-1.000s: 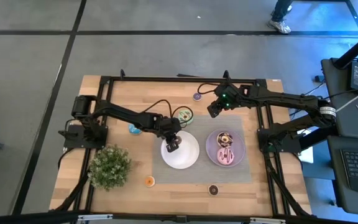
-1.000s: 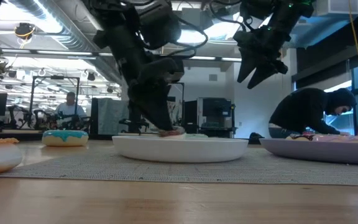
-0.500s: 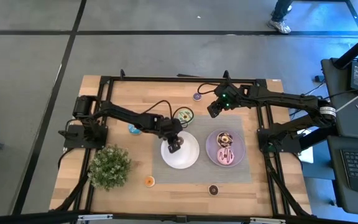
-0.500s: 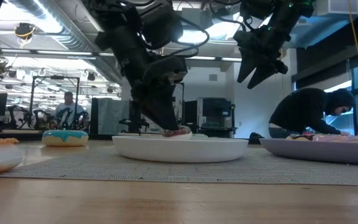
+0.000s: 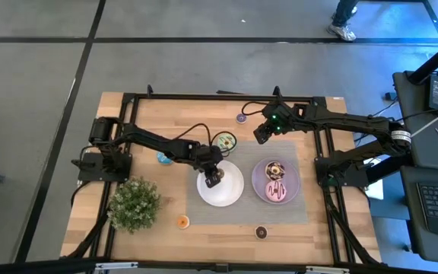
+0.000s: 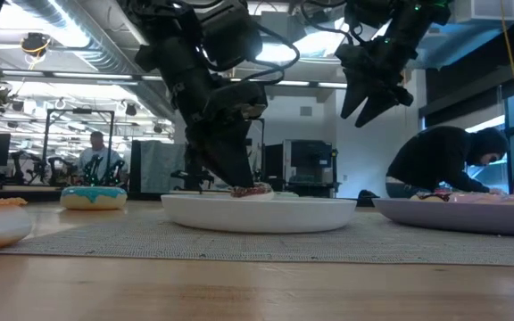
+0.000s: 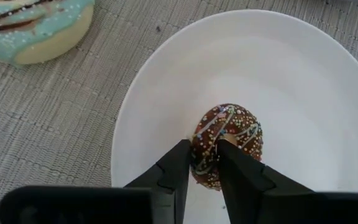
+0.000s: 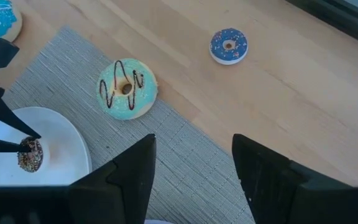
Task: Pick & Place donuts
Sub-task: Put the small brown donut on the white plate, then put the large green donut on the purple plate
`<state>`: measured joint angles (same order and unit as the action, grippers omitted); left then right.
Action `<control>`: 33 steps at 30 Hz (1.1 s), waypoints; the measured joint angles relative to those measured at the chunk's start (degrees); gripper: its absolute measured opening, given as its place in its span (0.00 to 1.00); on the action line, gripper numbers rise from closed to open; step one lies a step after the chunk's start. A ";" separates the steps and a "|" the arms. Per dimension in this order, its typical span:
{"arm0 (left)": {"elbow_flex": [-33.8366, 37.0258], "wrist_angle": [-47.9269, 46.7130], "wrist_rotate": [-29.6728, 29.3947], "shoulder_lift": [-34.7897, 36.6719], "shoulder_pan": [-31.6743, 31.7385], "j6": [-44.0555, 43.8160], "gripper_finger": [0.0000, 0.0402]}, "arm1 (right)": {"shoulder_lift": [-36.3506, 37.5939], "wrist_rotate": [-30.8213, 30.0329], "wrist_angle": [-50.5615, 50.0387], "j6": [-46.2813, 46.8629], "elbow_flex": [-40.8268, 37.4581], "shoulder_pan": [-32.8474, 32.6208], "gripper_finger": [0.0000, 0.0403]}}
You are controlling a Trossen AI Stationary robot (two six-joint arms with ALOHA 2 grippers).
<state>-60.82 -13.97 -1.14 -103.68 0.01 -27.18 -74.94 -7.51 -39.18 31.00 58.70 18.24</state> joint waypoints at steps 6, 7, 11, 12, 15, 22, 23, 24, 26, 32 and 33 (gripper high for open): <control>0.00 -0.05 0.88 0.00 0.02 -0.13 0.28 | 0.00 0.00 -0.02 -0.01 0.00 0.00 0.53; 0.00 -0.05 0.84 0.00 0.02 -0.13 0.30 | 0.00 0.00 -0.02 -0.01 0.00 0.02 0.53; 0.00 -0.31 0.86 0.02 0.62 0.63 0.35 | 0.00 0.00 -0.03 -0.01 0.00 0.00 0.53; 0.00 -0.74 0.87 0.03 0.93 0.74 0.36 | 0.00 0.00 -0.04 -0.01 0.00 0.02 0.53; 0.07 -3.24 1.25 0.86 1.96 0.19 0.37 | 0.00 0.00 -0.04 -0.01 0.00 0.02 0.53; 0.11 -6.55 1.24 4.95 4.60 -0.61 0.38 | 0.00 0.00 0.28 -1.88 0.00 0.01 0.53; 0.09 -6.80 1.28 5.87 4.98 -0.05 0.38 | 0.00 0.00 0.51 -1.61 0.00 0.02 0.53; 0.09 -8.05 1.35 6.94 5.34 0.60 0.37 | 0.00 0.01 0.52 -1.22 0.00 0.00 0.53; 0.09 -10.97 1.08 9.66 6.19 1.27 0.37 | 0.00 1.20 2.00 -0.08 0.00 -0.31 0.53; 1.38 -11.38 -3.00 19.15 9.41 1.42 0.38 | -3.33 6.22 10.80 0.06 0.02 -1.79 0.53; 1.39 -11.08 -3.75 20.35 9.68 1.61 0.38 | -4.72 6.49 12.35 0.11 0.03 -1.76 0.53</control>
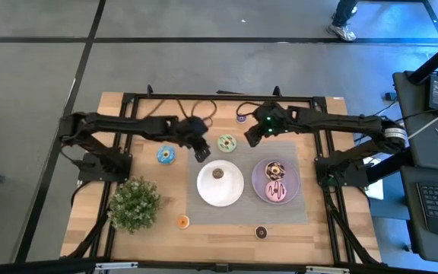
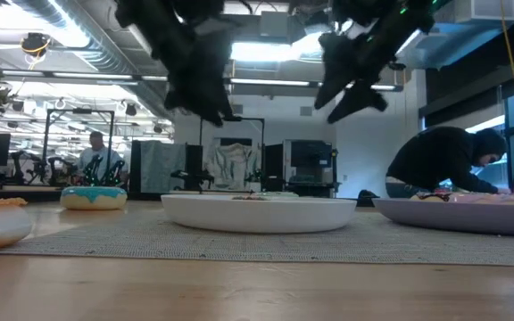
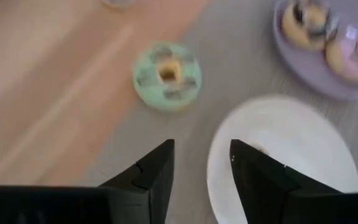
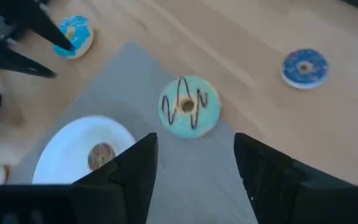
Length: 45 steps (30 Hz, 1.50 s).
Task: Pick & Place donuts
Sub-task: Put the large green donut on the purple plate
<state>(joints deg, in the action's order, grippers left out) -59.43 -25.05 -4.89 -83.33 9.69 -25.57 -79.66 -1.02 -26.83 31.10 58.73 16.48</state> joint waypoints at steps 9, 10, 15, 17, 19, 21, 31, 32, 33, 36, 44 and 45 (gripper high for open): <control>0.03 0.95 -4.22 2.78 0.12 1.91 0.37 | -16.60 2.48 14.59 -1.26 0.07 0.10 0.53; 0.03 1.15 -4.13 2.52 0.12 1.91 0.37 | -18.23 2.95 15.38 -0.54 0.42 0.12 0.53; 0.03 0.39 -2.70 1.83 0.12 1.36 0.38 | -24.11 0.91 14.51 -0.16 2.78 0.05 0.53; 0.03 0.42 -2.71 1.83 -0.02 1.26 0.38 | -25.73 0.86 14.68 -0.16 3.47 0.07 0.53; 0.03 0.43 -2.88 1.83 -0.27 1.08 0.37 | -26.90 0.70 14.40 -0.34 3.99 0.07 0.53; 0.03 0.42 -2.90 1.83 -0.28 1.04 0.37 | -27.69 0.06 14.40 -1.25 4.28 0.07 0.53; 0.08 0.46 -2.95 1.83 -0.69 0.75 0.38 | -29.51 -3.22 12.08 -1.44 4.36 -0.08 0.52; 0.08 0.47 -2.96 1.83 -0.69 0.75 0.38 | -29.51 -3.23 12.06 -1.44 4.36 -0.10 0.51; 0.08 0.47 -2.97 1.83 -0.69 0.77 0.37 | -29.51 -3.23 12.08 -1.43 4.36 -0.10 0.50; 0.08 0.54 -2.97 1.83 -0.69 0.77 0.37 | -29.51 -3.21 12.03 -1.45 4.36 -0.14 0.43; 0.08 0.55 -2.97 1.79 -0.69 0.79 0.38 | -28.87 -1.69 11.25 -5.14 4.36 -0.12 0.19; 0.08 0.51 -2.97 1.79 -0.69 0.80 0.38 | -28.50 -0.84 10.82 -5.84 4.34 -0.08 0.18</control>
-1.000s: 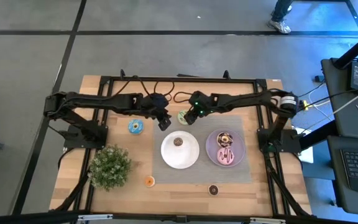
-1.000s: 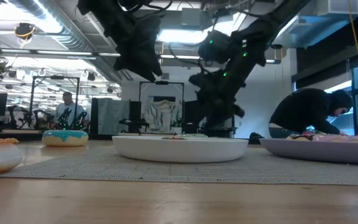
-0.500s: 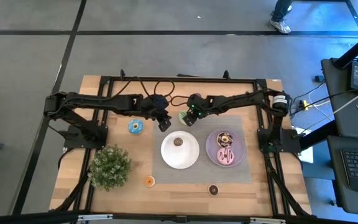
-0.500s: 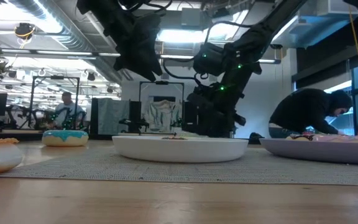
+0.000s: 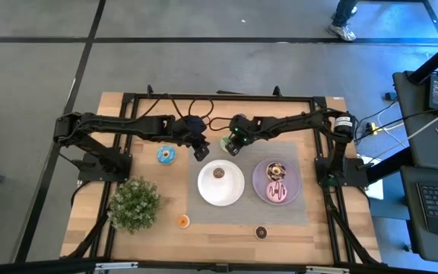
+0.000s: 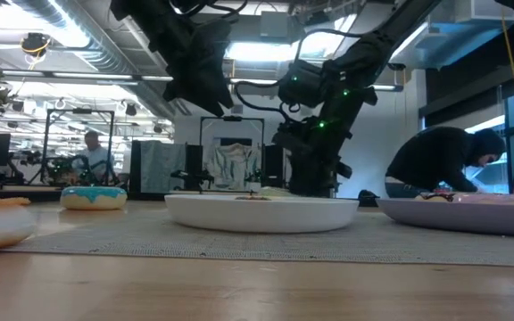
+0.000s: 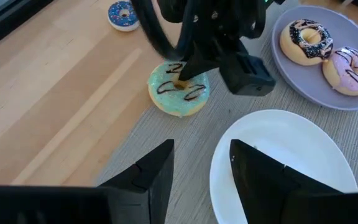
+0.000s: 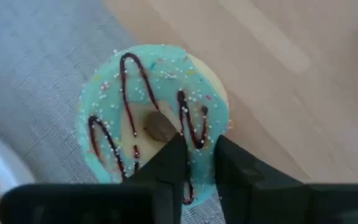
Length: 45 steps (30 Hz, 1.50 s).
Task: Pick & Place donuts
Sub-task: Put the large green donut on the purple plate
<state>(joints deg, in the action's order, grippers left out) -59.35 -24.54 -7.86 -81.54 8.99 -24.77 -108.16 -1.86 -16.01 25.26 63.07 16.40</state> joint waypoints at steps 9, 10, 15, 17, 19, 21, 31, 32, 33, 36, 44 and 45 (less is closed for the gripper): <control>0.02 -0.09 -0.07 0.00 0.00 1.90 0.37 | 7.54 0.89 -9.73 -0.53 -0.07 -0.07 0.13; 0.02 -0.08 -0.10 0.00 0.01 1.98 0.37 | 8.82 0.91 -11.41 -0.82 -0.07 -0.09 0.13; 0.02 -0.09 -0.20 0.00 0.11 2.04 0.38 | 16.49 2.34 -26.15 -2.58 -0.07 -0.81 0.13; 0.02 -0.08 -0.20 -0.02 0.11 2.03 0.37 | 19.79 2.45 -32.71 -2.85 -0.07 -1.99 0.13; 0.02 -0.07 -0.20 -0.02 0.11 2.32 0.37 | 22.53 2.66 -38.32 -0.63 -0.04 -3.51 0.13; 0.02 -0.08 -0.33 -0.02 0.11 2.93 0.37 | 24.61 3.16 -43.37 3.19 -0.07 -5.33 0.13; 0.02 -0.04 -1.51 -0.02 0.11 3.08 0.37 | 23.83 3.60 -46.84 16.48 -0.09 -17.66 0.13; 0.02 -0.04 -1.51 -0.02 0.11 3.08 0.37 | 23.47 3.62 -46.81 17.81 -0.09 -18.56 0.13; 0.02 -0.05 -1.51 -0.02 0.11 3.08 0.37 | 22.98 3.63 -46.82 19.25 -0.09 -19.39 0.13; 0.02 -0.06 -1.51 -0.02 0.11 3.33 0.37 | 20.93 3.55 -46.44 22.46 -0.09 -21.21 0.13; 0.02 -0.06 -1.51 -0.02 0.11 4.10 0.38 | 13.55 3.60 -44.54 24.10 -0.09 -24.14 0.13; 0.02 -0.06 -1.51 -0.02 0.11 4.10 0.37 | 13.06 3.60 -44.14 24.18 -0.09 -24.38 0.13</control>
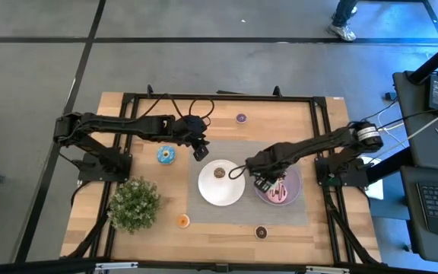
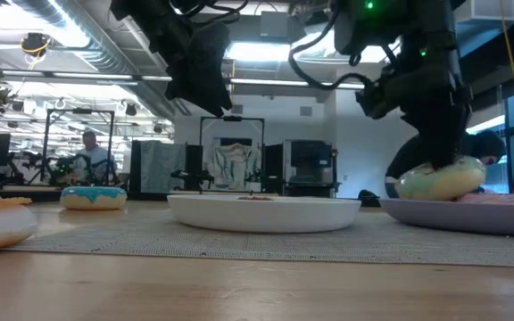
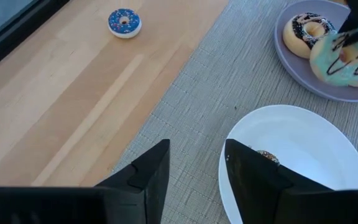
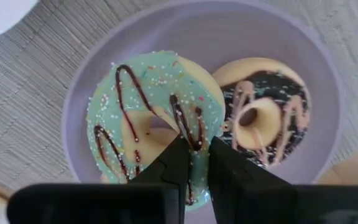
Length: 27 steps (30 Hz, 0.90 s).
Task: Pick & Place donuts
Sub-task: Put the large green donut on the purple plate
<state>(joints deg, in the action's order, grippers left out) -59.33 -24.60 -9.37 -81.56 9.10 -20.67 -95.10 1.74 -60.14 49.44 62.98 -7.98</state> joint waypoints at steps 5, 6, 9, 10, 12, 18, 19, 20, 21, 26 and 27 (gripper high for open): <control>0.00 0.00 0.00 0.00 0.00 -0.01 0.37 | -1.38 -0.09 1.28 0.03 0.00 -0.60 0.13; 0.00 0.00 0.00 0.00 0.00 -0.03 0.37 | -1.57 -0.11 1.59 0.03 0.00 -0.60 0.13; 0.00 0.00 0.00 0.00 0.00 -0.01 0.38 | -1.83 -0.09 2.47 -0.09 0.00 -0.58 0.13; 0.00 0.00 0.00 0.00 0.00 -0.02 0.38 | -1.83 -0.09 2.66 -0.19 0.00 -0.58 0.13; 0.00 0.00 0.00 0.00 0.00 -0.05 0.38 | -1.82 -0.11 3.06 -0.19 0.00 -0.58 0.13; 0.00 0.05 0.00 0.00 0.00 -0.03 0.37 | -1.80 -0.09 2.92 -0.41 0.00 -0.58 0.19; 0.00 0.06 0.00 0.00 0.00 -0.04 0.37 | -1.80 -0.09 2.84 -0.39 0.00 -0.58 0.22; 0.00 0.08 0.00 0.00 0.00 -0.04 0.37 | -1.79 -0.09 2.74 -0.38 0.00 -0.58 0.24; 0.00 0.09 0.01 0.00 0.00 -0.07 0.38 | -1.78 -0.09 2.57 -0.36 0.00 -0.58 0.27; 0.00 0.09 0.02 0.00 0.00 -0.07 0.38 | -1.27 -0.02 1.60 0.01 0.00 -0.43 0.38; 0.00 0.11 0.02 0.00 0.00 -0.04 0.37 | -0.92 -0.02 1.53 0.01 0.00 -0.43 0.39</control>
<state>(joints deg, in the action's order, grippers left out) -59.33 -24.49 -9.34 -81.56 9.10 -20.71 -96.02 1.72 -58.61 49.45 62.98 -8.40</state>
